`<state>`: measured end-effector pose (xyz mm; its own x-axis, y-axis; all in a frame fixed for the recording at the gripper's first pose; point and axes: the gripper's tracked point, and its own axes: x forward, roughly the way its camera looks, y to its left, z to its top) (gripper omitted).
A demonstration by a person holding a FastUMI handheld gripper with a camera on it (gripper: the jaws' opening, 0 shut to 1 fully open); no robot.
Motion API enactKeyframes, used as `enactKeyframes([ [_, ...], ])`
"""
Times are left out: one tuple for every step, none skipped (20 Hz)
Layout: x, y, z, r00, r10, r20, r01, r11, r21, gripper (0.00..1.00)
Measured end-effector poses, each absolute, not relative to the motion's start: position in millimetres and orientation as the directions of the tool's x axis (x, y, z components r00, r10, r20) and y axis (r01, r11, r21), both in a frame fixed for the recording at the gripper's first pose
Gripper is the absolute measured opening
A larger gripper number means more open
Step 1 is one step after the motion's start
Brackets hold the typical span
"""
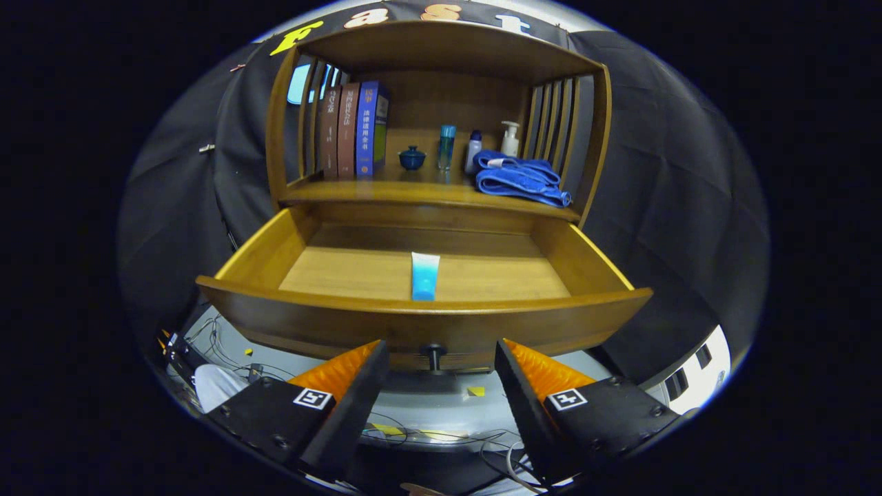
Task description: Pull open the drawer, take out the items inside it, and place them on the countertop above the cabinet.
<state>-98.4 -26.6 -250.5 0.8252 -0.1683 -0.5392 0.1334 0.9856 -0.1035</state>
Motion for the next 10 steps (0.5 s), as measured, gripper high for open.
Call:
enactKeyframes([
  [-90.7, -24.7, -238.0, 0.833, -0.161, -0.530, 0.134, 0.987, -0.090, 0.98],
  [-81.9, -22.7, -229.0, 0.836, -0.149, -0.528, 0.133, 0.989, -0.070, 0.98],
  [-71.1, -20.1, -222.4, 0.832, -0.132, -0.539, 0.129, 0.991, -0.043, 0.97],
  [-58.5, -20.0, -217.8, 0.826, -0.118, -0.551, 0.128, 0.992, -0.020, 0.98],
  [-44.3, -20.7, -215.4, 0.818, -0.114, -0.564, 0.133, 0.991, -0.008, 0.98],
  [-29.9, -23.5, -214.2, 0.809, -0.113, -0.576, 0.135, 0.991, -0.006, 0.98],
  [-15.8, -24.5, -214.5, 0.799, -0.110, -0.591, 0.135, 0.991, -0.001, 0.98],
  [-3.4, -25.0, -214.5, 0.790, -0.107, -0.604, 0.138, 0.990, 0.004, 0.98],
  [9.9, -25.8, -215.2, 0.781, -0.106, -0.615, 0.142, 0.990, 0.010, 0.98],
  [21.9, -26.7, -219.0, 0.767, -0.104, -0.633, 0.147, 0.989, 0.016, 0.98],
])
